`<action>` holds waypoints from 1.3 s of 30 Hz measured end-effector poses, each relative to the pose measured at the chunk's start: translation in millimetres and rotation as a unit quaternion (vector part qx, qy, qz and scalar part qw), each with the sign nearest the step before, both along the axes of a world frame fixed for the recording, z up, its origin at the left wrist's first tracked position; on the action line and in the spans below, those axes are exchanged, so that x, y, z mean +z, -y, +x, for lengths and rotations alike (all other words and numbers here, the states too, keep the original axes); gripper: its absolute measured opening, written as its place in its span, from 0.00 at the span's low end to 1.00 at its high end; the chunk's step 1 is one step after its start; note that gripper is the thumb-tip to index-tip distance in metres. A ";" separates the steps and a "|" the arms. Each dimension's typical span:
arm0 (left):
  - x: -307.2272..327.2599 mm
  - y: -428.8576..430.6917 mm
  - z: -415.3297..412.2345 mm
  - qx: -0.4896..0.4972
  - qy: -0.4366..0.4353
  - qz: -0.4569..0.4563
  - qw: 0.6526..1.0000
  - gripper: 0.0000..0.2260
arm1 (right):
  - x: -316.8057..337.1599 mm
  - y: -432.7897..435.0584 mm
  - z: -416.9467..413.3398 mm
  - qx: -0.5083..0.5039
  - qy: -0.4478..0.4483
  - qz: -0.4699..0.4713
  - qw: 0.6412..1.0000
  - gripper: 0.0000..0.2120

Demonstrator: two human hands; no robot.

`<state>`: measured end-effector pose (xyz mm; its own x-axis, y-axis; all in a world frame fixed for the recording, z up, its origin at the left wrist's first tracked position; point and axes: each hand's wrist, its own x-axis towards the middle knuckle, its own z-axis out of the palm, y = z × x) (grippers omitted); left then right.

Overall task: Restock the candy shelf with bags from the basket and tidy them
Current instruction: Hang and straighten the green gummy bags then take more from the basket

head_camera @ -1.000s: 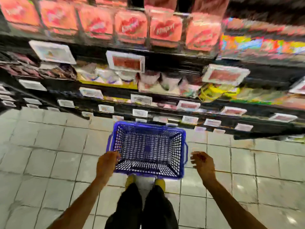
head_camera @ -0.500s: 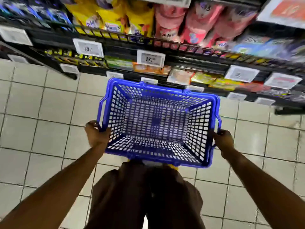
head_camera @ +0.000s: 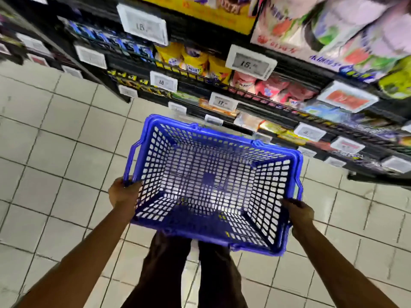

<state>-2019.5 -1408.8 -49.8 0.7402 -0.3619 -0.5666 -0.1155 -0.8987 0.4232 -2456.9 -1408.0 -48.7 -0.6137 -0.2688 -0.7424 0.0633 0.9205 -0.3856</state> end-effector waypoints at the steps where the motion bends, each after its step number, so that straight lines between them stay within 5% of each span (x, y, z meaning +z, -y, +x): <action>1: 25.3 -11.8 4.5 0.019 -0.001 -0.004 1.000 0.11 | 25.4 -0.1 1.9 0.011 0.003 -0.002 1.000 0.09; 10: 211.1 -124.4 23.0 0.175 0.012 -0.048 0.983 0.24 | 186.2 39.6 49.4 0.237 0.011 -0.065 0.969 0.07; 13: 259.9 -176.1 19.6 0.265 0.006 -0.104 0.959 0.15 | 233.7 49.5 83.5 0.320 0.012 -0.101 0.942 0.07; 15: 288.5 -218.6 20.2 0.343 0.001 -0.134 0.930 0.11 | 266.3 49.3 113.8 0.373 0.025 -0.117 0.920 0.08; 22: 356.4 -386.8 20.6 0.538 0.024 -0.197 0.819 0.18 | 350.5 10.9 255.6 0.552 0.085 -0.164 0.813 0.15; 26: 380.6 -476.8 24.7 0.650 0.053 -0.226 0.724 0.12 | 381.6 -48.2 351.2 0.606 0.146 -0.157 0.766 0.09; 32: 406.3 -584.7 53.9 0.740 0.086 -0.310 0.590 0.01 | 411.4 -147.8 499.2 0.690 0.183 -0.150 0.685 0.06; 39: 419.8 -693.5 113.0 0.788 0.104 -0.336 0.505 0.04 | 433.3 -279.0 656.8 0.735 0.215 -0.136 0.629 0.12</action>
